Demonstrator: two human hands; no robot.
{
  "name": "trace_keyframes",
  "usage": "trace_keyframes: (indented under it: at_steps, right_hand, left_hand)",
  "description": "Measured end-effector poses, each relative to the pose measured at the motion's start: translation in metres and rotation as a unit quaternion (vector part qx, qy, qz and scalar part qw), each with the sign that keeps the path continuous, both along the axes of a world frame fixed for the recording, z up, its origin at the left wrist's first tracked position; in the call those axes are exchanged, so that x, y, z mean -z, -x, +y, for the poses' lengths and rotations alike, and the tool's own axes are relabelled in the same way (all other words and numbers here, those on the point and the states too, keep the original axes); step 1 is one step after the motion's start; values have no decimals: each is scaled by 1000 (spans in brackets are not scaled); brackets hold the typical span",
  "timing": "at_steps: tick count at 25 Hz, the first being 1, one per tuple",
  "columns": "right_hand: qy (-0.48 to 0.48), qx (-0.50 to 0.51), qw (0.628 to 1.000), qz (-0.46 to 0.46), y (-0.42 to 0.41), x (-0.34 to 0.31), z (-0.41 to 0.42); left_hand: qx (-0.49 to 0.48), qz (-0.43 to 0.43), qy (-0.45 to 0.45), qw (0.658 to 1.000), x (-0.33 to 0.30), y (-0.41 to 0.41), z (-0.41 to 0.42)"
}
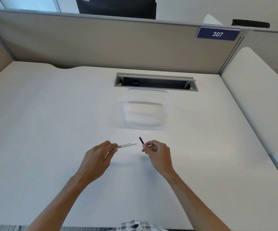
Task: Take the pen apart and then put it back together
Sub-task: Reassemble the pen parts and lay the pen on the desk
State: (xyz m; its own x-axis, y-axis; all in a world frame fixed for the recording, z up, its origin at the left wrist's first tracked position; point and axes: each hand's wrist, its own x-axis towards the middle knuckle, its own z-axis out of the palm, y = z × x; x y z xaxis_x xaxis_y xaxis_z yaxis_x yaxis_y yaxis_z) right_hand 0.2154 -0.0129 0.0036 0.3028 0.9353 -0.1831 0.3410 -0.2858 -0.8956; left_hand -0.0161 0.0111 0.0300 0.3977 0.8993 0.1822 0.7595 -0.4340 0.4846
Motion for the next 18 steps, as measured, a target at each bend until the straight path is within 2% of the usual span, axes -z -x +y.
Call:
trace_keyframes:
  at_steps: [3, 6, 18]
  right_hand:
    - [-61, -8, 997, 48, -8, -11, -9]
    - [-81, -9, 994, 66, -12, -19, -14]
    - [-104, -19, 993, 51, -13, -23, -12]
  left_hand:
    - [-3, -2, -6, 1000, -2, -1, 1]
    - [-1, -4, -9, 1000, -3, -2, 2]
    - [21, -2, -1, 1000, -5, -3, 10]
